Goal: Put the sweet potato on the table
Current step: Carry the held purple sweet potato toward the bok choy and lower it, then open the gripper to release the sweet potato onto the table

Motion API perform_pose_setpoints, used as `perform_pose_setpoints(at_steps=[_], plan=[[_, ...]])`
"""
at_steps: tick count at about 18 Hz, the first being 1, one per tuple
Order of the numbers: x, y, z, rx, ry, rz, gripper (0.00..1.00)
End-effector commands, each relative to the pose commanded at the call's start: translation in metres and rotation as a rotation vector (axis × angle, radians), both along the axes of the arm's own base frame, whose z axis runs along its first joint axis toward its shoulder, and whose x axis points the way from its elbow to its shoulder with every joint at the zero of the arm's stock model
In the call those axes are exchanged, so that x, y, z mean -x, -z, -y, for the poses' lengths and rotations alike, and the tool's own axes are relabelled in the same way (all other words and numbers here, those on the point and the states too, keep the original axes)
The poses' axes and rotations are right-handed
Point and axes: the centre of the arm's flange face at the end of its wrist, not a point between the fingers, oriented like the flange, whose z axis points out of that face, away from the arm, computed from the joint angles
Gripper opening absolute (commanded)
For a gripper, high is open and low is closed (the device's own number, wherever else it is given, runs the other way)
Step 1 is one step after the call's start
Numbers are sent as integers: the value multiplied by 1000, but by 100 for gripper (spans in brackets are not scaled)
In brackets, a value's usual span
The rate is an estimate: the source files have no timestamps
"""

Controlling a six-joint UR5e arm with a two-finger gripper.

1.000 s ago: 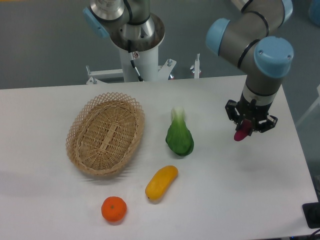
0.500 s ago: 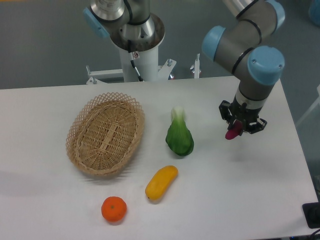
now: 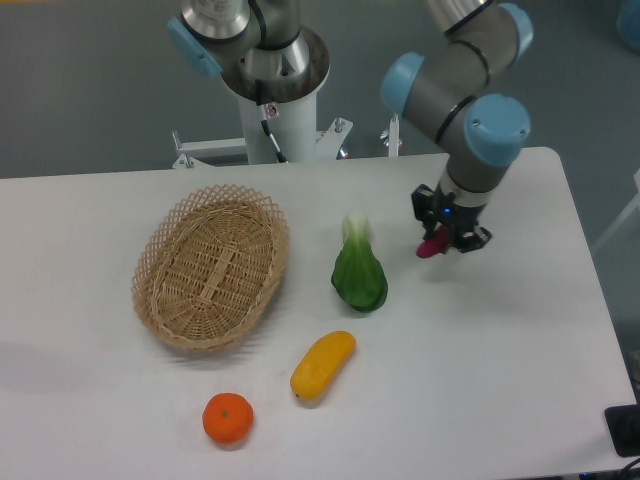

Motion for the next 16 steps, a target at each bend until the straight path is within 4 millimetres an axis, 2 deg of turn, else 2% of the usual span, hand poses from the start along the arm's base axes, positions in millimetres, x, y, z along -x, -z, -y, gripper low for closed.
perform_pose_setpoints(at_steps=[2,6,7,8,9,13,16], plan=[[-11,5,2,6,5,14,18],[-15,6,1,5,17,18,51],[-15,6,1,3,16,18,61],[-16,6,1,3,16,20,87],[-16,5,0,2,15,17,100],[-16,3,0,-3,13,14,100],[-12,-8,-1,-11,8,-7,100]])
